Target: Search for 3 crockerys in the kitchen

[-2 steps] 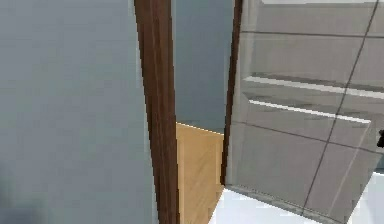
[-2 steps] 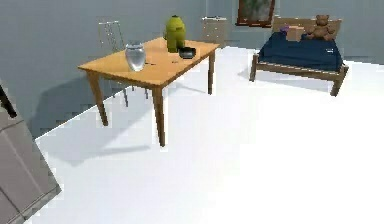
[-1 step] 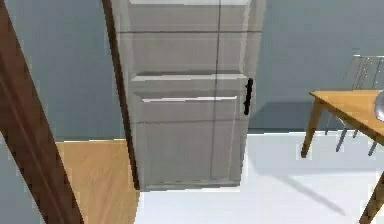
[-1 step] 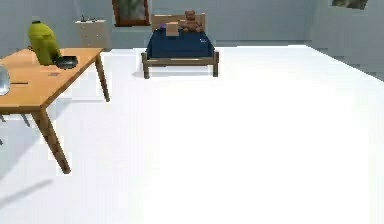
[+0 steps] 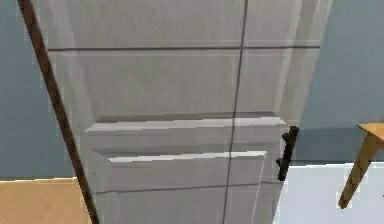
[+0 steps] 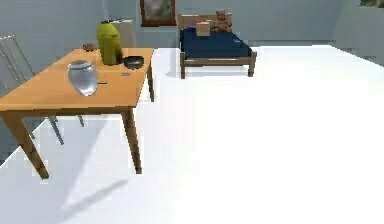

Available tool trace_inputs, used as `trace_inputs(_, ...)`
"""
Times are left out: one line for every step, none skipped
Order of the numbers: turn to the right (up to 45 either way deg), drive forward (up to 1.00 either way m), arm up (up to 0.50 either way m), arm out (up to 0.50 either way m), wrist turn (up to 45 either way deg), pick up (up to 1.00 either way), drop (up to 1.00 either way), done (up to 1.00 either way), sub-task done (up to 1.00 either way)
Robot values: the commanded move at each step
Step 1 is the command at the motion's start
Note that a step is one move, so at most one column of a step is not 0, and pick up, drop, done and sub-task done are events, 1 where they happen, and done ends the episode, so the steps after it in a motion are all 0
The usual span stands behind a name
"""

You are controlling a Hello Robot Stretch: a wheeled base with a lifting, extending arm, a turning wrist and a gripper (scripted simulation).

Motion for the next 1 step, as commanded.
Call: trace_inputs(-45.0,0.00,0.00,0.00,0.0,0.00,0.00,0.00,0.00)
